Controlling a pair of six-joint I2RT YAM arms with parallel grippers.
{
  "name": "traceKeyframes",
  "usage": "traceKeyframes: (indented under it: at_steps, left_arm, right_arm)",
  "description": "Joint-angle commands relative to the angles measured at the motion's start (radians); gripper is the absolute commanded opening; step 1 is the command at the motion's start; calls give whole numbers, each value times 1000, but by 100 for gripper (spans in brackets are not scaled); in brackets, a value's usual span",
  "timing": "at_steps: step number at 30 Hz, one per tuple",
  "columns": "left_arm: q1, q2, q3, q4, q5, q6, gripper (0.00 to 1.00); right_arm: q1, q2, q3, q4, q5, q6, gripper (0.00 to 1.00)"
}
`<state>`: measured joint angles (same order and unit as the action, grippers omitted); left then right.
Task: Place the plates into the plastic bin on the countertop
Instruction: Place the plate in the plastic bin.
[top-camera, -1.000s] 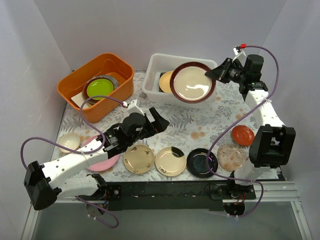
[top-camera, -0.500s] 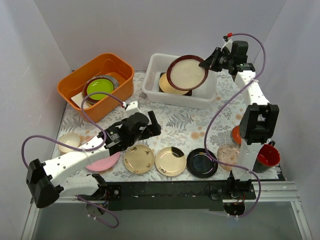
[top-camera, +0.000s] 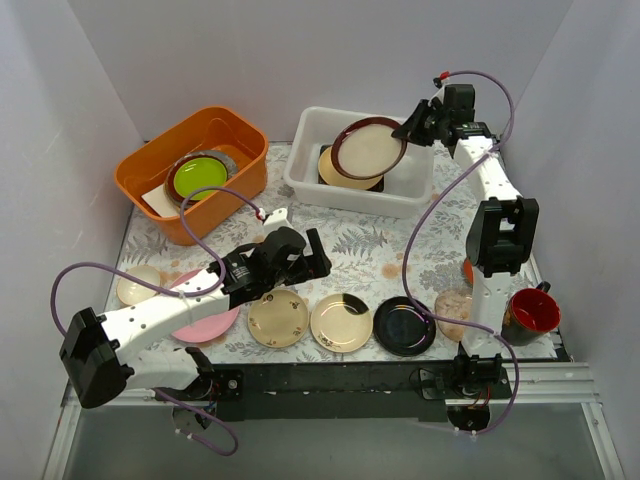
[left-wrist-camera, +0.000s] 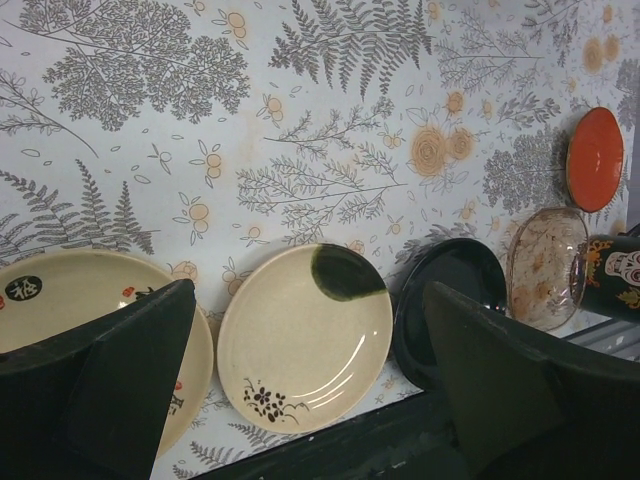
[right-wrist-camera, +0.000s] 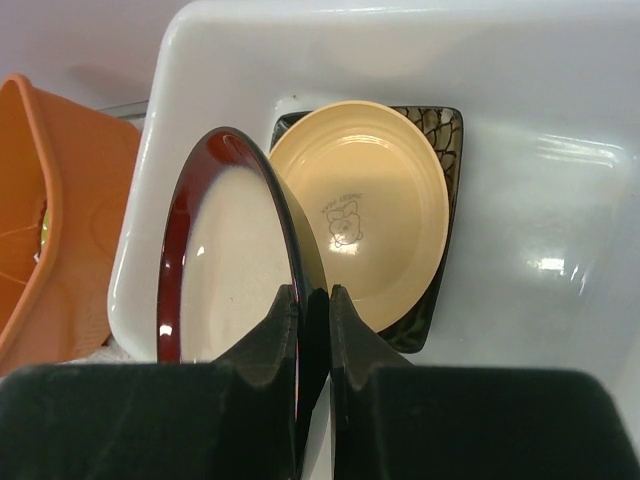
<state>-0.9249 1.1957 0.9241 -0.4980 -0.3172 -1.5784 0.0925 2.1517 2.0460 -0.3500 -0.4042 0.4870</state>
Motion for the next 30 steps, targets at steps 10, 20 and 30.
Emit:
traceKeyframes:
  at_steps: [10, 20, 30]
  left_arm:
    - [3, -44, -40, 44, 49, -40, 98]
    - [3, -65, -59, 42, 55, -43, 98]
    - [3, -64, -57, 44, 66, -43, 98]
  right_arm:
    - [75, -3, -66, 178, 94, 119, 1]
    - [81, 42, -152, 255, 70, 156, 1]
    - [81, 74, -149, 295, 85, 185, 1]
